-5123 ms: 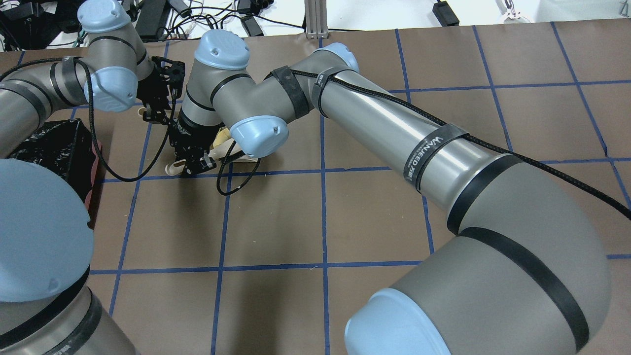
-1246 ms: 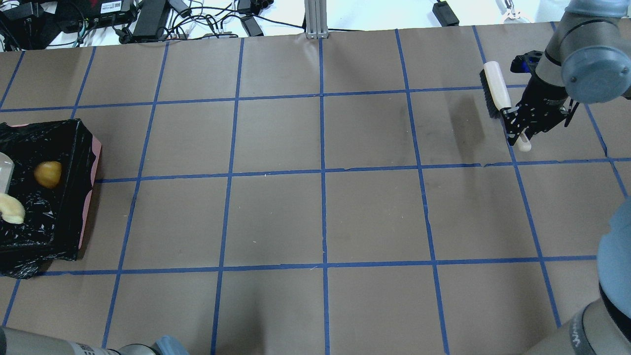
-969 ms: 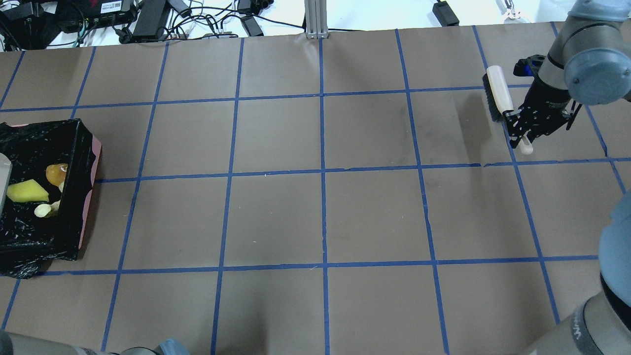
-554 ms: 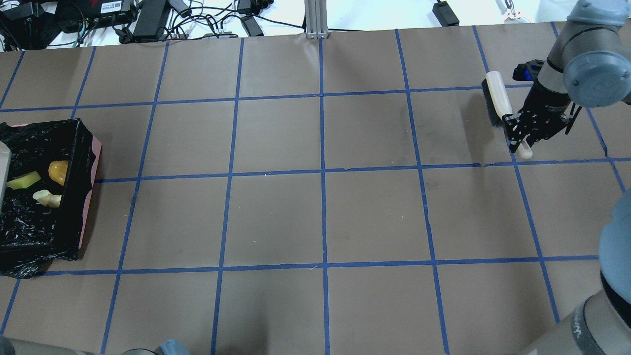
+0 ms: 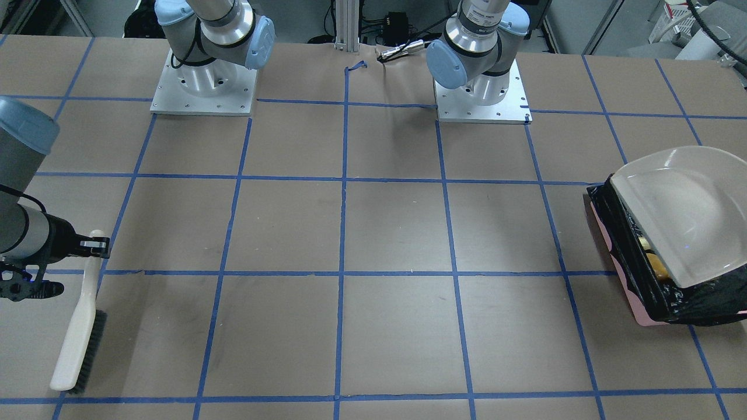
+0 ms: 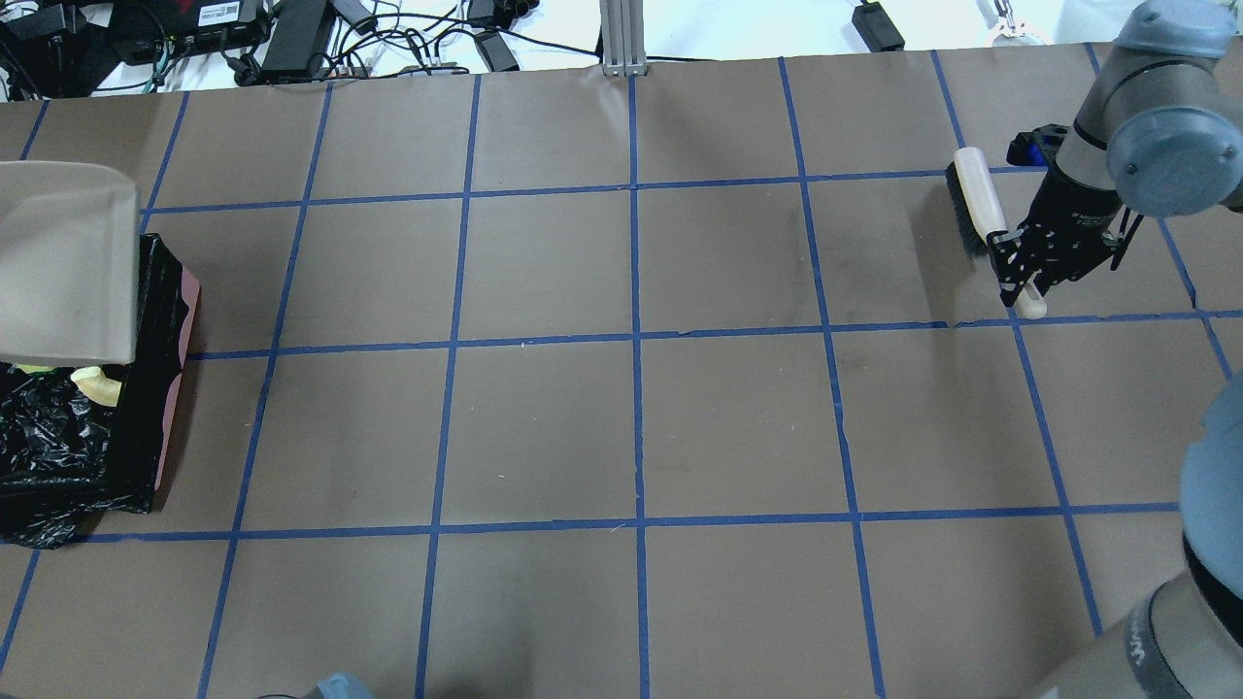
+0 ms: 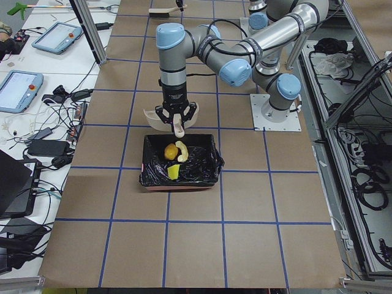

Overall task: Sweep and dump trash into bin
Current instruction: 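Bring the empty dustpan back onto the table with the left gripper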

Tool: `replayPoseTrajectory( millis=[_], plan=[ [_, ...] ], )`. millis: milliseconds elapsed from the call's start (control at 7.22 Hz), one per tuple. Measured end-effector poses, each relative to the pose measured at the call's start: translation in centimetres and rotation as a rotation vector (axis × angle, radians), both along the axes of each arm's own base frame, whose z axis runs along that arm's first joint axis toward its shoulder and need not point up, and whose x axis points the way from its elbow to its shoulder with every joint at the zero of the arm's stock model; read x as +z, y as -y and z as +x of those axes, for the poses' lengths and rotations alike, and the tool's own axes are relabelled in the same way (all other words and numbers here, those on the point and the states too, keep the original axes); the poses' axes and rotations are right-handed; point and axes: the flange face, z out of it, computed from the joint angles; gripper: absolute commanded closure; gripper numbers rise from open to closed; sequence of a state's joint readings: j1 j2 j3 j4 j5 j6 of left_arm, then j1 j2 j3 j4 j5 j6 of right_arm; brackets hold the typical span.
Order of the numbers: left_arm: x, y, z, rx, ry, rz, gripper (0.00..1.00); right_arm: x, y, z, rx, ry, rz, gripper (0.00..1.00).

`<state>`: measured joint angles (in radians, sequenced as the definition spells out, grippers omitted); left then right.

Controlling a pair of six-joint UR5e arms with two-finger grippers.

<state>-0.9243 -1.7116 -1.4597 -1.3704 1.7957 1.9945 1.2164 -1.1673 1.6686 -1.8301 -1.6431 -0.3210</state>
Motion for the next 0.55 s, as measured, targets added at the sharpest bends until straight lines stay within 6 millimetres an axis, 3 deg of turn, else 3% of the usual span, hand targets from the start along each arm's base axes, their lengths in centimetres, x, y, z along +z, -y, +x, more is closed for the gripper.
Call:
replayPoseTrajectory(
  millis=[277, 554],
  plan=[
    [-1.8, 3.4, -8.5, 0.014, -0.145, -0.044, 1.0, -0.1, -0.1, -0.1, 0.0, -0.003, 0.005, 1.0],
    [-4.8, 6.5, -19.5, -0.038, -0.202, -0.035, 1.0, -0.6, 0.0, -0.1, 0.003, -0.003, 0.014, 1.0]
  ],
)
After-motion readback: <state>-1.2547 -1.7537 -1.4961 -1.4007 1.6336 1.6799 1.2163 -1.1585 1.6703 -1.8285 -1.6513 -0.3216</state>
